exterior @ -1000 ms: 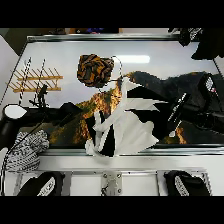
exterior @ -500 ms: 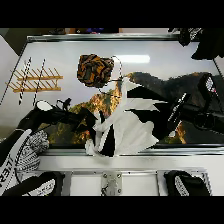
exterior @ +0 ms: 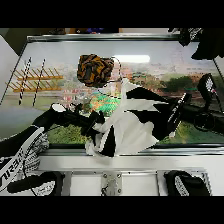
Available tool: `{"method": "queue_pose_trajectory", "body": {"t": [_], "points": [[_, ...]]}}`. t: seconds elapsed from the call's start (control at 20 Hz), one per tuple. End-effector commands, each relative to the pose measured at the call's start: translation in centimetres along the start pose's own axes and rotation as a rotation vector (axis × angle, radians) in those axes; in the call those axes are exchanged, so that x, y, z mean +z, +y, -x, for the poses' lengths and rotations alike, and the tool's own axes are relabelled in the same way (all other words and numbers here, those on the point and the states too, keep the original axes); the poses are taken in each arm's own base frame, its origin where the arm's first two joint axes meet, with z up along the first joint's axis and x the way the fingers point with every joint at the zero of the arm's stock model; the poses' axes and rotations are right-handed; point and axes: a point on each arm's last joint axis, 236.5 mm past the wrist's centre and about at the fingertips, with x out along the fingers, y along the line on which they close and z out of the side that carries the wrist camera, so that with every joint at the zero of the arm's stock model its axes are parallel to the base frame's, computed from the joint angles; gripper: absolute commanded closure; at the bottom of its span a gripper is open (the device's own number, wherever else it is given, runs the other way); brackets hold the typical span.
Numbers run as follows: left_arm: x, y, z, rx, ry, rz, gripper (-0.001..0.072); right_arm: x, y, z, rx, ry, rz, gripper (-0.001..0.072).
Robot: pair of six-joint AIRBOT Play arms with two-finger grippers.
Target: Fold the clothes and pants, and hang the long-sleeved shirts on hangers.
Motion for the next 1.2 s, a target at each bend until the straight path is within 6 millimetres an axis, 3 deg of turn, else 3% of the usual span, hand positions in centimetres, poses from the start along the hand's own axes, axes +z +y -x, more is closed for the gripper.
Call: {"method": "queue_pose_trajectory", "body": {"t": [0.0, 0.05, 0.1, 0.2, 0.3, 0.4, 0.5, 0.9, 1.15], "points": [[1.3, -0.4, -0.3, -0.02, -0.048, 0.017, 0.0044, -0.1, 0.3, 0.0, 0.012, 0.003, 0.001, 0.0692], [1.4, -0.4, -0.2, -0.02, -0.053, 0.018, 0.033, 0.0, 0.4, 0.1, 0.01, 0.001, 0.004, 0.0693], [1.7, -0.4, 0.0, -0.026, -0.061, 0.012, 0.0667, 0.3, 0.5, 0.2, 0.009, -0.007, 0.009, 0.0693], [3.2, -0.9, 1.6, -0.054, -0.098, -0.003, 0.069, 1.8, 1.3, 0.7, 0.021, -0.06, 0.009, 0.0694], [5.9, -2.3, 4.7, -0.108, -0.174, -0.017, 0.069, 3.5, 2.9, 1.5, 0.062, -0.112, 0.019, 0.0695], [8.5, -4.0, 8.3, -0.134, -0.265, -0.064, 0.0691, 3.7, 4.9, 2.0, 0.13, -0.102, 0.013, 0.0696], [9.7, -4.8, 10.9, -0.078, -0.32, -0.151, 0.0692, 3.2, 6.2, 2.3, 0.181, -0.076, -0.005, 0.0695], [11.8, -8.2, 18.7, 0.129, -0.505, -0.402, 0.0691, 2.6, 6.5, 2.3, 0.196, -0.048, -0.023, 0.0695], [10.9, -10.7, 21.0, 0.143, -0.536, -0.479, 0.0691, 1.3, 6.0, 2.2, 0.17, 0.01, -0.053, 0.0695]]}}
